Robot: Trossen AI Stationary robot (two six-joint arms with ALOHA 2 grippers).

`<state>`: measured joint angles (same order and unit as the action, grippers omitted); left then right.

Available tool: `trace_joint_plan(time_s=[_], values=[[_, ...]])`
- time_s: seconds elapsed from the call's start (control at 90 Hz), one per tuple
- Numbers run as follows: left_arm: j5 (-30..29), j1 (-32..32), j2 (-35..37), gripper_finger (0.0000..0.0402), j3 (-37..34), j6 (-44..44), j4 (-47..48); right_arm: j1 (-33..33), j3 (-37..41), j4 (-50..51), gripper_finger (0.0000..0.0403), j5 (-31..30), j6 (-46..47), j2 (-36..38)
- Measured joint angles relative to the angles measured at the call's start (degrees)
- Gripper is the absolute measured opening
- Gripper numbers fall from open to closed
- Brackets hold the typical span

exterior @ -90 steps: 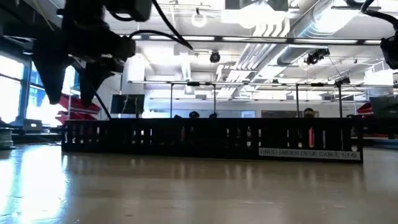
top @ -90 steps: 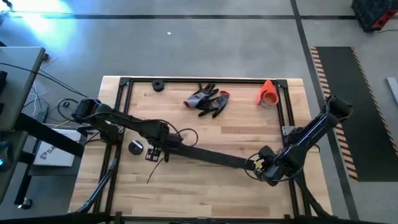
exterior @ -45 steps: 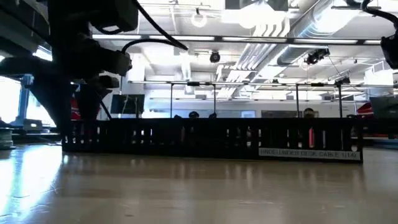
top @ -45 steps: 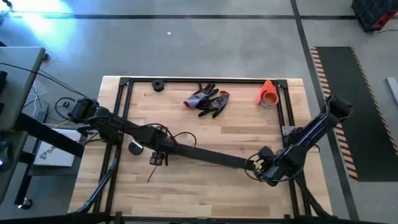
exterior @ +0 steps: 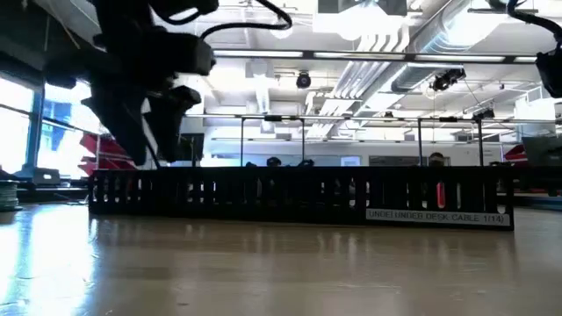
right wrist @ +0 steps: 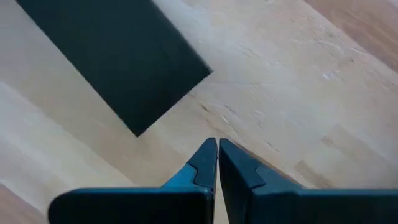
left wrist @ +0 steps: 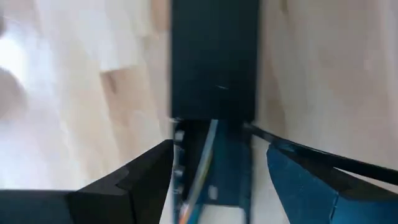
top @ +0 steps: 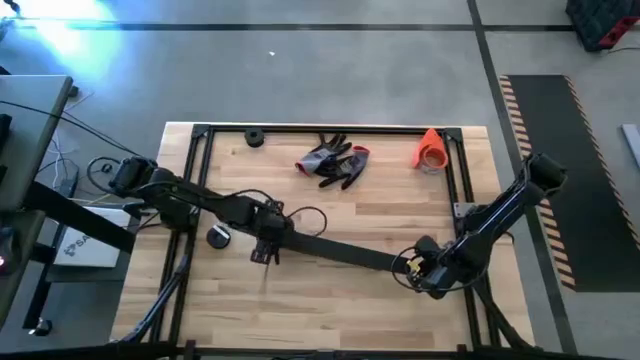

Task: Ziptie cables
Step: Close the black cable duct

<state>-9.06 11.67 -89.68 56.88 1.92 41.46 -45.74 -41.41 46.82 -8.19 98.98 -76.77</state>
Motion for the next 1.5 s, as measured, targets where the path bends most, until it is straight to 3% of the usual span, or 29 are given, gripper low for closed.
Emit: trace_joint_plan(time_s=[0.467, 0.878, 1.278, 1.5], values=[[6.47, -2.68, -1.76, 0.0241, 0.00, -0.21, -1.08, -0.02, 0.00, -0.50, 0.0000, -0.15, -0.24, 0.02], [7.19, -2.57, -7.43, 0.0285, 0.02, -0.82, -2.55, -0.07, 0.00, -0.52, 0.0000, -0.37, -0.46, 0.02], [4.77, -2.61, -7.44, 0.0219, 0.02, 0.21, -5.89, -0.07, 0.00, 3.62, 0.0000, 2.40, 1.30, 0.02], [4.23, -2.29, -7.44, 0.0204, -0.01, 0.95, -8.63, -0.07, 0.00, 3.07, 0.0000, -1.44, 0.75, 0.02]])
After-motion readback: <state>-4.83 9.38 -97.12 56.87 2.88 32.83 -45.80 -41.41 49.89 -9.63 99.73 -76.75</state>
